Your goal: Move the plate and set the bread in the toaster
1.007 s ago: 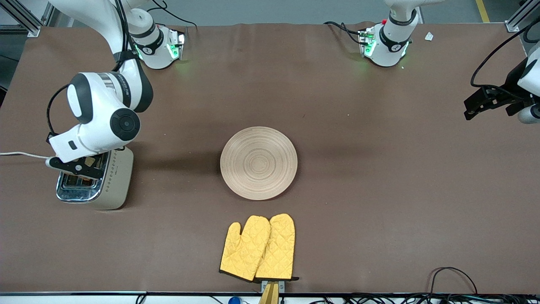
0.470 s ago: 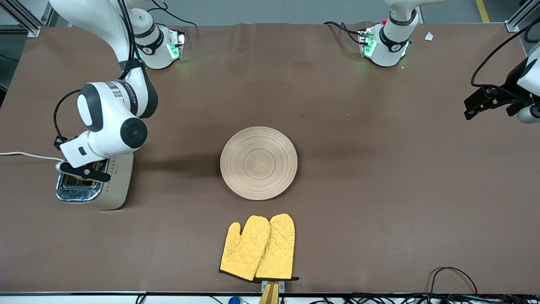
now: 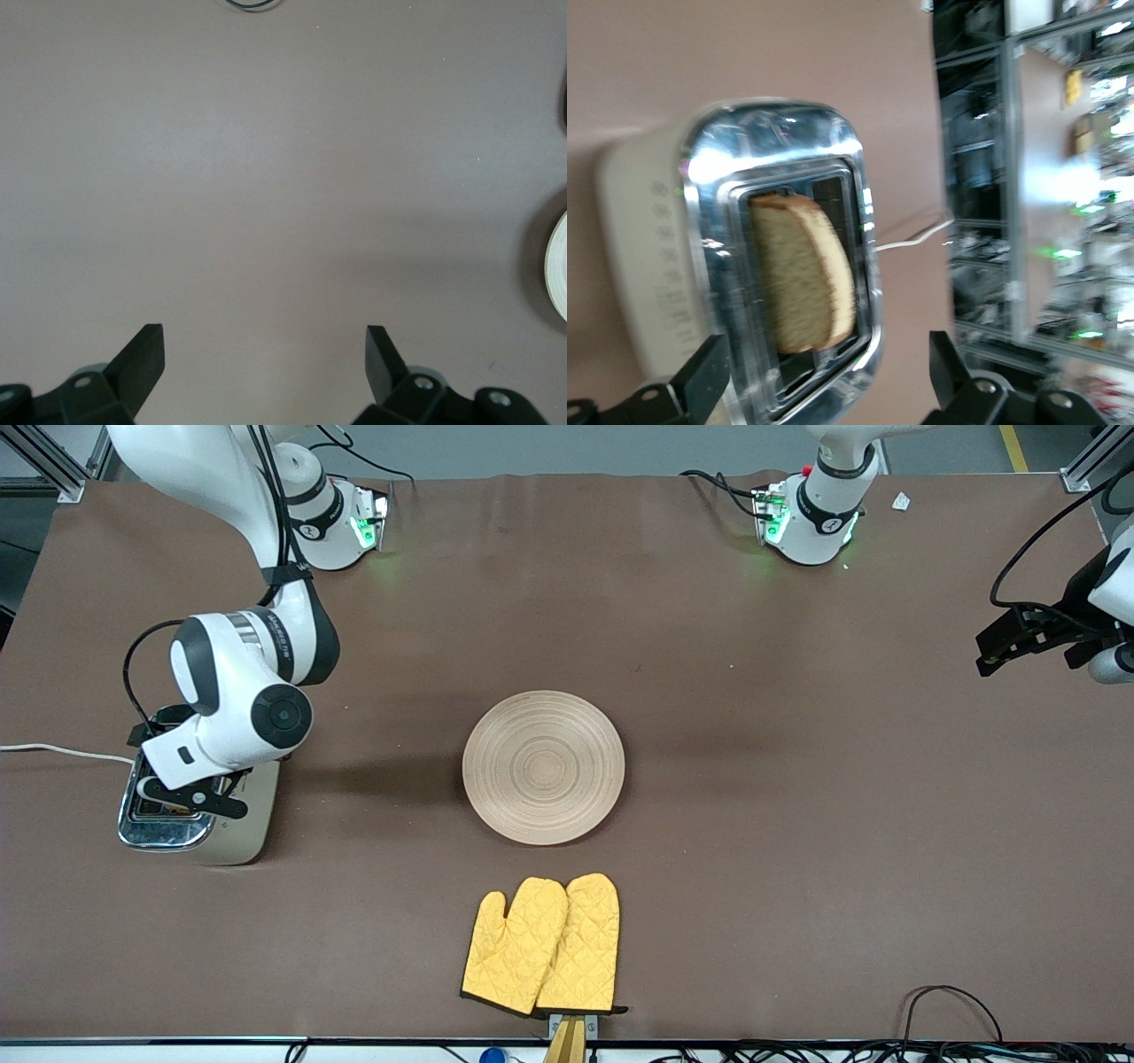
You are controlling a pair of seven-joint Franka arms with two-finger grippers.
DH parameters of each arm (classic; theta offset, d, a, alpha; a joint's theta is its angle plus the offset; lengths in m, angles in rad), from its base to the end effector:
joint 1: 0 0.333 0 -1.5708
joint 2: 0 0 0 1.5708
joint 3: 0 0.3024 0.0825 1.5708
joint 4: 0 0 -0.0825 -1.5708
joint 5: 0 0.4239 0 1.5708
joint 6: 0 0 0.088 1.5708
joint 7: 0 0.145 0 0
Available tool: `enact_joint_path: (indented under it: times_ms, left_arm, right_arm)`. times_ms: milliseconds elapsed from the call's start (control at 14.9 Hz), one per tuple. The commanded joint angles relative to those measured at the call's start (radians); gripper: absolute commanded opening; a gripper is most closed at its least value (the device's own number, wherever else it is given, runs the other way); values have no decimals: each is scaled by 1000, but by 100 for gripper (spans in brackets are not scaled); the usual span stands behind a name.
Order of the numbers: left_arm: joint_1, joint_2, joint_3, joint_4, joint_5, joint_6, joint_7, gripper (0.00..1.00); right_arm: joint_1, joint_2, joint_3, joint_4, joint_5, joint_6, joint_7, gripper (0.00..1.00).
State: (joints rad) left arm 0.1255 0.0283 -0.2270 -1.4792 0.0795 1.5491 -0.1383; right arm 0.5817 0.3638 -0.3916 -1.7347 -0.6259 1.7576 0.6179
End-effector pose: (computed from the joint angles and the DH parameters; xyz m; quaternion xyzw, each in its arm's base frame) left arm 0.6008 -0.0477 0.6017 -0.9989 -0.0202 -0.0254 0.0337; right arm 0.6412 0.0615 0.3251 0.9178 -0.0927 -0.0003 0.3861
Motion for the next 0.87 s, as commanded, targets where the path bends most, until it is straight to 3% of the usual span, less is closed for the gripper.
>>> enact_joint_path:
  times_ms: [0, 134, 201, 537, 806]
  left_arm:
    - [2, -15, 5, -1, -13, -3, 19, 100]
    - [0, -15, 0, 5, -13, -3, 20, 100]
    - [0, -15, -2, 5, -13, -6, 20, 100]
    - [-1, -16, -3, 5, -15, -24, 112, 100]
    - [-4, -16, -6, 10, -17, -41, 112, 100]
  right_arm:
    - [-26, -106, 8, 73, 180, -21, -12, 100]
    - [-83, -190, 5, 116, 418, -13, -17, 100]
    - [-126, -221, 5, 122, 487, -17, -33, 100]
    - [-212, -361, 5, 107, 506, -53, -381, 100]
    - [-227, -367, 7, 182, 514, -66, -610, 100]
